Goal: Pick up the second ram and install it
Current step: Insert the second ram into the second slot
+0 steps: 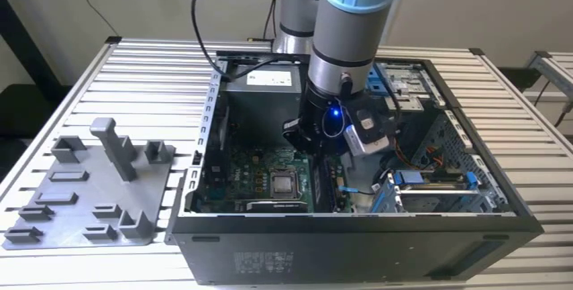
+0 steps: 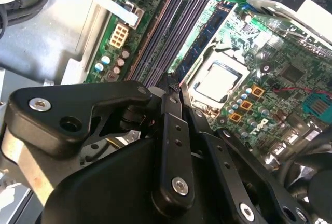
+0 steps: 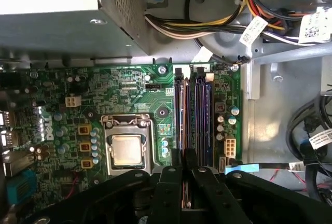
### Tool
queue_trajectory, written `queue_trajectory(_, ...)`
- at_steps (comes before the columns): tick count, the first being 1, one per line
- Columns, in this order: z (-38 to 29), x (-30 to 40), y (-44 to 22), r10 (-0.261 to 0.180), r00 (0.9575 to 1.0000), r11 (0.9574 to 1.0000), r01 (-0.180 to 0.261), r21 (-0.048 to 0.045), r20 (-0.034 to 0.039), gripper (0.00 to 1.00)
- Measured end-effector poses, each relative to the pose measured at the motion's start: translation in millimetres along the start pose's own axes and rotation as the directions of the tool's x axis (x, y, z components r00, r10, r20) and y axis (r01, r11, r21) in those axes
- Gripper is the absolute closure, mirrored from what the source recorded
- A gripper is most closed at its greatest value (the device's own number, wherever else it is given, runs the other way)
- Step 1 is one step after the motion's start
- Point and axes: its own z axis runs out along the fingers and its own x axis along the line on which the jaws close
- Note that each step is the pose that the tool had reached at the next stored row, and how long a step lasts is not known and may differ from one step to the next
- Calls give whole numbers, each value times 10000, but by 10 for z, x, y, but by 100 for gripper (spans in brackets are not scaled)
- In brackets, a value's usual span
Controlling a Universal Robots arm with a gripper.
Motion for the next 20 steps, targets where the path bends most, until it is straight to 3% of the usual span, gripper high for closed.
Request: queue_trajectory(20, 150, -45, -22, 73, 10000, 10000, -73, 0, -1, 86)
